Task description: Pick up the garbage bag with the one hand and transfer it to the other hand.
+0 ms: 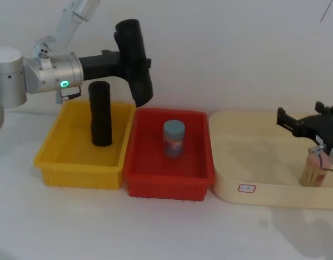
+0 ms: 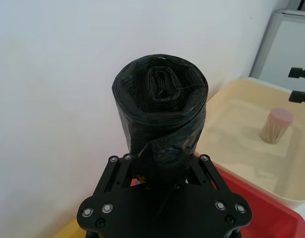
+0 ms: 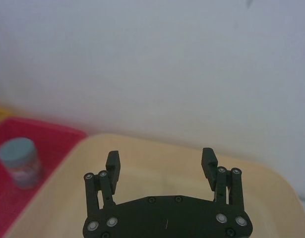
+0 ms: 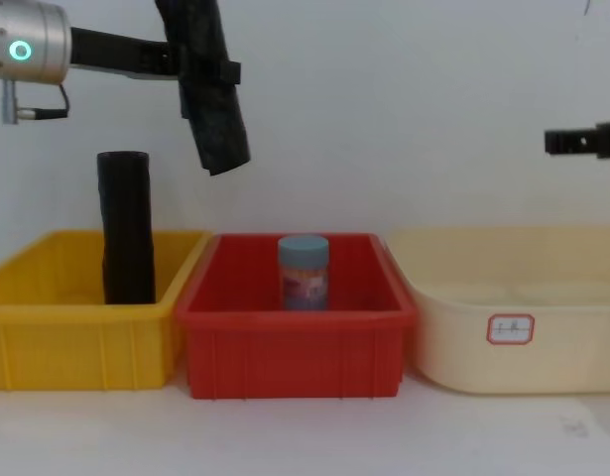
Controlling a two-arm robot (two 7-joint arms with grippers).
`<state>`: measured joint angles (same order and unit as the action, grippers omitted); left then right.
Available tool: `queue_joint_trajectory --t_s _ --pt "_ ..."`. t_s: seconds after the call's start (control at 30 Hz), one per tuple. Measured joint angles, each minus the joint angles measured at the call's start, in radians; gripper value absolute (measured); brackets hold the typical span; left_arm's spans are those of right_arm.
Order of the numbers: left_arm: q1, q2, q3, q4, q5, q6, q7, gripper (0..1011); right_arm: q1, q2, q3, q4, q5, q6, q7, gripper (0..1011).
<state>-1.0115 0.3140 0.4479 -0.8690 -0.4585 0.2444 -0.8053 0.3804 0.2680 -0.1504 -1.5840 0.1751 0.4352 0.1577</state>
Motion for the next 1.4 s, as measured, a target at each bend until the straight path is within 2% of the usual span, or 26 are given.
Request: queue_joint_trajectory --t_s 0.13,0.17,0.23,0.3,0.4,0.63,0.83,1.07,1.4 --pt "-0.036 -0.029 0.023 0.069 0.008 -0.035 -0.023 398 0.000 0.013 0.002 -0.029 0.033 -0.037 0.061 1001" --pt "-0.036 -0.029 0.023 0.069 0.008 -0.035 -0.023 398 0.000 0.013 0.002 -0.029 0.033 -0.037 0.061 1001" --pt "-0.060 -0.048 0.038 0.117 0.014 -0.060 -0.042 398 0.001 0.018 0.003 -0.040 0.049 -0.055 0.091 1001" --pt "-0.066 -0.053 0.041 0.129 0.015 -0.065 -0.047 398 0.003 0.022 0.003 -0.044 0.058 -0.065 0.107 1001" --pt "-0.100 -0.081 0.057 0.198 0.022 -0.103 -0.085 398 0.009 0.030 0.002 -0.048 0.075 -0.086 0.142 1001" --pt "-0.157 -0.130 0.081 0.316 0.032 -0.164 -0.158 398 0.022 0.027 -0.011 -0.050 0.082 -0.087 0.151 1001" --pt "-0.205 -0.171 0.104 0.409 0.045 -0.223 -0.250 398 0.046 0.006 -0.037 -0.044 0.080 -0.074 0.133 1001" --pt "-0.226 -0.195 0.123 0.445 0.055 -0.258 -0.337 398 0.086 -0.016 -0.078 -0.016 0.071 -0.074 0.132 1001" --pt "-0.206 -0.188 0.145 0.388 0.066 -0.260 -0.396 398 0.133 -0.042 -0.126 0.013 0.065 -0.088 0.139 1001"
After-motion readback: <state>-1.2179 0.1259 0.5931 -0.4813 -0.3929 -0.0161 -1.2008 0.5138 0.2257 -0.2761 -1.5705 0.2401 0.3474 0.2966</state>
